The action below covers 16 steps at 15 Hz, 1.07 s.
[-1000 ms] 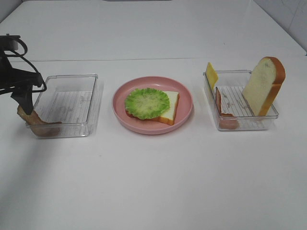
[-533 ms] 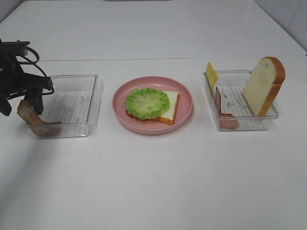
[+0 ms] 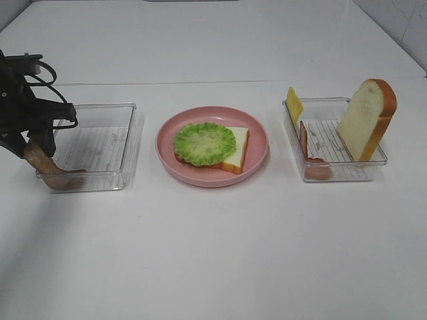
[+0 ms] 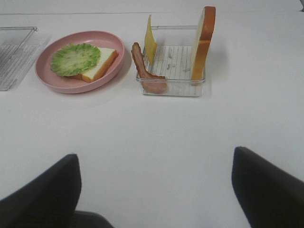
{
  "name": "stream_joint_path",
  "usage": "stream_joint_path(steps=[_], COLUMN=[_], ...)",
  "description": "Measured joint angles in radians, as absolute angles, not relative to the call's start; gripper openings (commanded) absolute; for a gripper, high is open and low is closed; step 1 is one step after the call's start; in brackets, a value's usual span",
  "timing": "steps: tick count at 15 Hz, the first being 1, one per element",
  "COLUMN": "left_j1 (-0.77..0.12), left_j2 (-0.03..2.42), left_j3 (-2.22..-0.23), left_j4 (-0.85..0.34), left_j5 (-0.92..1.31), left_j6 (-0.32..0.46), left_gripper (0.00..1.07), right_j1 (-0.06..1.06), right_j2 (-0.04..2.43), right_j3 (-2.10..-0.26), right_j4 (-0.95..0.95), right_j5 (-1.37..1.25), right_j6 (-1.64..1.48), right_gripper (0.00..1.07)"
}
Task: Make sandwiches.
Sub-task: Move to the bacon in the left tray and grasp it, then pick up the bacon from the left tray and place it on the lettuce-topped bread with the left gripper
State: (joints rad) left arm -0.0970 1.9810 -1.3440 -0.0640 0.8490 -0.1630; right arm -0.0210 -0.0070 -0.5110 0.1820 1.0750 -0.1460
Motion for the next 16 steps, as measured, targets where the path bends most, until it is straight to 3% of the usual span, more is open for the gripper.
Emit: stream_joint_path(steps=[2, 4, 9, 16], left_j1=[-0.097, -0.097, -0.097, -0.097], left_j2=[1.981, 1.981, 1.981, 1.981], left_j3=[-1.344, -1.344, -1.344, -1.382], left_j4=[-0.065, -0.072, -0.102, -0.106], left_j5=[0.849, 0.847, 0.831, 0.868], left_j6=[-0.163, -0.163, -0.163, -0.163], left_gripper=[0.34, 0.19, 0.0, 0.0], right_j1=[-0.021, -0.021, -0.021, -0.021], right_j2=[-0.007, -0.007, -0.007, -0.007], right_j3=[-0.511, -0.511, -0.511, -0.511], right_j4=[0.182, 0.182, 0.182, 0.182], right_j5=[1.075, 1.075, 1.075, 1.075], right_j6=[-0.146, -0.146, -0.146, -0.146], right_gripper=[0.81, 0.81, 0.81, 0.81])
